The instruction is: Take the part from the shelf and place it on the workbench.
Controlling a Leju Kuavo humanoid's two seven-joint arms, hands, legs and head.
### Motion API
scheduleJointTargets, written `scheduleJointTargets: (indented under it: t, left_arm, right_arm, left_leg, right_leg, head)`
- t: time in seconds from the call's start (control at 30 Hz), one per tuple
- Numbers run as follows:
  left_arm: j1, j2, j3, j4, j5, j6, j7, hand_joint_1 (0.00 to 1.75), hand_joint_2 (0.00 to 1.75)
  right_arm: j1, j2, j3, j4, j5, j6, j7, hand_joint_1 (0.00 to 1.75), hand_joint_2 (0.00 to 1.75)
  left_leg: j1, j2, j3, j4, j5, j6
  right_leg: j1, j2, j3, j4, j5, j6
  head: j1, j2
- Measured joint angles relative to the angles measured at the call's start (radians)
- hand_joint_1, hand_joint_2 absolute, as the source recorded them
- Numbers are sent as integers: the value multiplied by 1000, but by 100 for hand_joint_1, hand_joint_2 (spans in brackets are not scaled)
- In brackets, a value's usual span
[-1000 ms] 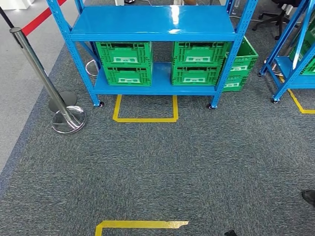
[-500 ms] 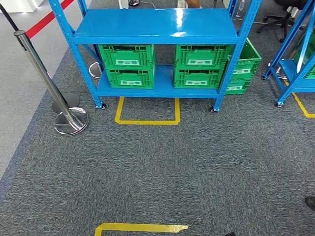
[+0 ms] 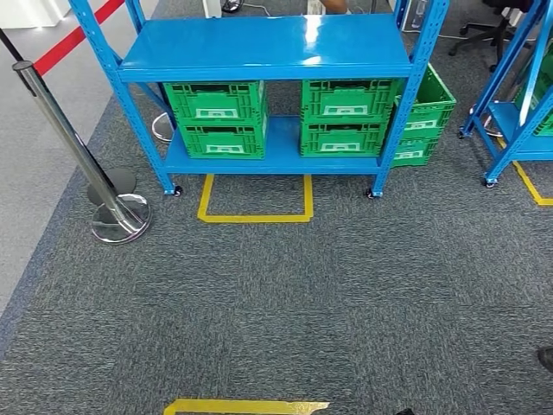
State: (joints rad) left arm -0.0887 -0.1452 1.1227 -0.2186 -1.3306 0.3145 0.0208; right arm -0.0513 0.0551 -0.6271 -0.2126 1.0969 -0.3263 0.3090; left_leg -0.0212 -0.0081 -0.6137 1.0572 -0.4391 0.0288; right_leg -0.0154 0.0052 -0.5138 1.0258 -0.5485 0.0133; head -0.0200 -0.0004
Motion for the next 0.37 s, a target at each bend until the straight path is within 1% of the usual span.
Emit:
scheduleJointTargets:
  t: [0.07, 0.1, 0.13, 0.17, 0.2, 0.23, 0.27, 0.3, 0.33, 0.37]
  left_arm:
    - [-1, 1, 0, 0, 0, 0, 0, 0, 0]
    - [-1, 1, 0, 0, 0, 0, 0, 0, 0]
    - [0, 1, 0, 0, 0, 0, 0, 0, 0]
    - [1, 0, 0, 0, 0, 0, 0, 0, 0]
    - [0, 0, 0, 0, -1, 0, 0, 0, 0]
    - [-1, -2, 0, 0, -1, 0, 0, 0, 0]
    - [-2, -3, 0, 0, -1, 0, 0, 0, 0]
    - [-2, -4, 0, 0, -1, 0, 0, 0, 0]
    - [-1, -5, 0, 0, -1, 0, 1, 0, 0]
    - [-1, -5, 0, 0, -1, -1, 1, 0, 0]
  right_arm:
    - [0, 1, 0, 0, 0, 1, 0, 0, 0]
    - [0, 0, 0, 0, 0, 1, 0, 0, 0]
    - [-1, 0, 0, 0, 1, 2, 0, 0, 0]
    - [-1, 1, 0, 0, 2, 2, 1, 0, 0]
    - [-2, 1, 1, 0, 3, 2, 1, 0, 0]
    - [-2, 1, 1, 0, 5, 3, 2, 0, 0]
    - [-2, 1, 1, 0, 7, 4, 3, 0, 0]
    - [-1, 1, 1, 0, 9, 6, 4, 0, 0]
    - [0, 1, 1, 0, 12, 7, 6, 0, 0]
    - [0, 1, 1, 0, 13, 8, 7, 0, 0]
  left_leg:
    - [-3, 1, 9, -25, -8, 5]
    - [0, 1, 13, -35, -9, 5]
    - [2, 1, 20, -44, -8, 5]
    - [5, 1, 28, -54, -7, 7]
    - [7, 1, 35, -62, -8, 9]
    - [6, 1, 39, -63, -10, 11]
    - [6, 1, 41, -63, -13, 13]
    - [5, 1, 44, -63, -16, 14]
    - [5, 1, 48, -63, -20, 15]
    - [5, 1, 50, -63, -21, 14]
  right_leg:
    - [1, -2, 1, -5, -2, 10]
    - [1, -3, 0, -7, -4, 14]
    - [1, -4, -1, -2, -11, 18]
    - [2, -4, -10, 19, -25, 21]
    - [3, -4, -31, 62, -48, 23]
    - [3, -4, -63, 123, -75, 25]
    - [4, -4, -102, 191, -100, 28]
    - [4, -4, -137, 244, -111, 30]
    - [4, -4, -158, 266, -103, 32]
    - [5, -4, -168, 276, -98, 33]
  head:
    - [0, 0]
    - [1, 0]
    - [1, 0]
    - [1, 0]
    - [3, 0]
    - [3, 0]
    - [4, 0]
    - [5, 0]
    - [5, 0]
    - [6, 0]
